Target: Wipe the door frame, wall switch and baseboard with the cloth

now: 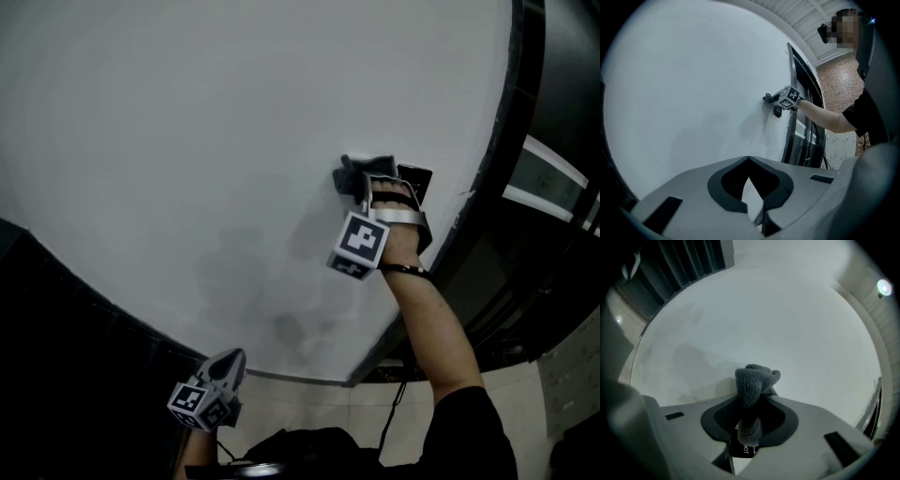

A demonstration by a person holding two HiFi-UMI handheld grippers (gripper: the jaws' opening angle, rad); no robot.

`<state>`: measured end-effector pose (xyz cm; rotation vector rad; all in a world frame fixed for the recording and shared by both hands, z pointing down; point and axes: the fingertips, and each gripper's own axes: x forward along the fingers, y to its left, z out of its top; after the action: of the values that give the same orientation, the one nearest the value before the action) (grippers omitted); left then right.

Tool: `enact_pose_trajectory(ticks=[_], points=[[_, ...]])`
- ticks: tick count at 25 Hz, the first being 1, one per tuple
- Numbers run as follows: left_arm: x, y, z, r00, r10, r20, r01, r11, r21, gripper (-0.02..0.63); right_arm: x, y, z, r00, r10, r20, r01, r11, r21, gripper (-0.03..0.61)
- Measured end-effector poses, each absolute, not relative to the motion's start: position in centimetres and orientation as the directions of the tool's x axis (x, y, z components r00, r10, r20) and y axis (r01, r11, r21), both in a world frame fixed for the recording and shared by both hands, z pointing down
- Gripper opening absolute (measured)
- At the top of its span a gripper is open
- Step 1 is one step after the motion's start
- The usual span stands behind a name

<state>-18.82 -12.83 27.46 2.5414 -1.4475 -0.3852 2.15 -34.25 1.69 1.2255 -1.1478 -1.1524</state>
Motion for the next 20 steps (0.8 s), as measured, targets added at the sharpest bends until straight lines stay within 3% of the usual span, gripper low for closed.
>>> enact_pose_trajectory(ticks=[20], points=[[-17.7, -13.1, 28.1, 0.516, -0.854, -0.074, -0.814, -0.515, 0.270, -0.009, 0.7, -33.7, 7.4, -0.026, -0.990, 0.137, -0.084, 0.139, 0.987, 0.095]])
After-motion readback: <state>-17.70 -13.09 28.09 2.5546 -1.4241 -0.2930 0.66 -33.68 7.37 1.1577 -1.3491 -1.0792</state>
